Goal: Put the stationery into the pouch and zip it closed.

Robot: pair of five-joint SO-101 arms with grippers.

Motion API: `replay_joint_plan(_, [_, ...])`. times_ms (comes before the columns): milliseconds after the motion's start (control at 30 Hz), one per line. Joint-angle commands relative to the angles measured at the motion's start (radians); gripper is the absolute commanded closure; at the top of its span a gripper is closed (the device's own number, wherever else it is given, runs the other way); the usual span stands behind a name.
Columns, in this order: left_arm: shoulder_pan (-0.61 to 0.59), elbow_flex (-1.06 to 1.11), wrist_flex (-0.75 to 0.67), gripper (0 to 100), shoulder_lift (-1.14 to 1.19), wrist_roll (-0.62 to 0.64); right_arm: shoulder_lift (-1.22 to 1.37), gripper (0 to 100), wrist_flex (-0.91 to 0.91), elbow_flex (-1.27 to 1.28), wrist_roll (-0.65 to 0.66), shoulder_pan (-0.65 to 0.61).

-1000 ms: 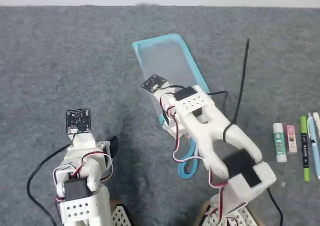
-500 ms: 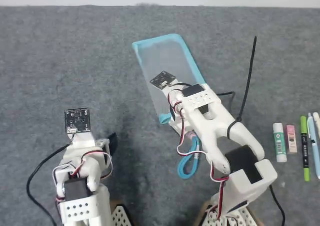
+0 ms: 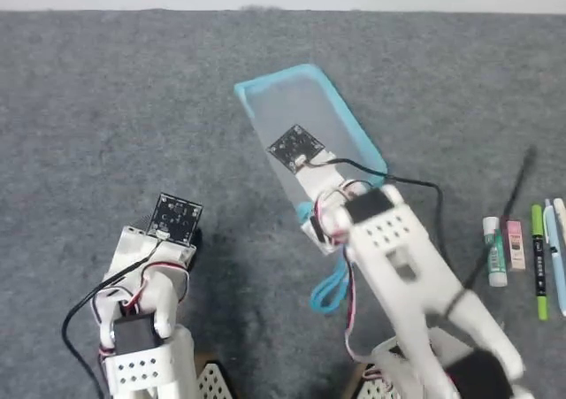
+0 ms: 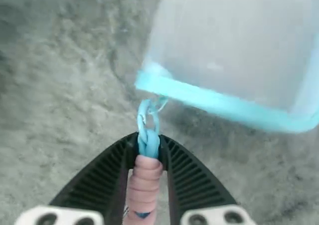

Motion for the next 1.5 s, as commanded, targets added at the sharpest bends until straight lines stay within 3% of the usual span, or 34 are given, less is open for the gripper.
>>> replay_joint_plan(0, [0.000,-0.131,-0.025,73,-0.009,-0.006,-0.193,99.2,0.008,-0.023,-0.012,-0.012])
replay_joint_plan(200, [0.021,-0.429,0.017,66,0.262,0.028,-0.260,99.2,0.102,-0.163,-0.003,-0.030])
replay_joint_plan(433, [0.298,-0.713,0.002,64,0.710,0.276,-0.275,99.2,0.074,-0.229,-0.077,-0.122])
replay_joint_plan(633, [0.381,-0.740,-0.061,64,0.712,0.319,-0.519,99.2,-0.088,0.029,-0.143,-0.068])
replay_joint_plan(767, [0.387,-0.739,-0.066,64,0.706,0.370,-0.633,99.2,-0.071,0.089,-0.117,-0.102])
replay_joint_plan(1000, [0.489,-0.696,-0.052,64,0.706,0.334,-0.550,99.2,-0.073,0.087,-0.112,-0.150])
replay_joint_plan(1333, [0.493,-0.699,0.012,66,0.704,0.319,-0.432,99.2,-0.071,0.029,-0.112,-0.142])
replay_joint_plan(1467, [0.491,-0.636,-0.054,67,0.712,0.315,-0.435,99.2,-0.061,0.002,-0.112,-0.142])
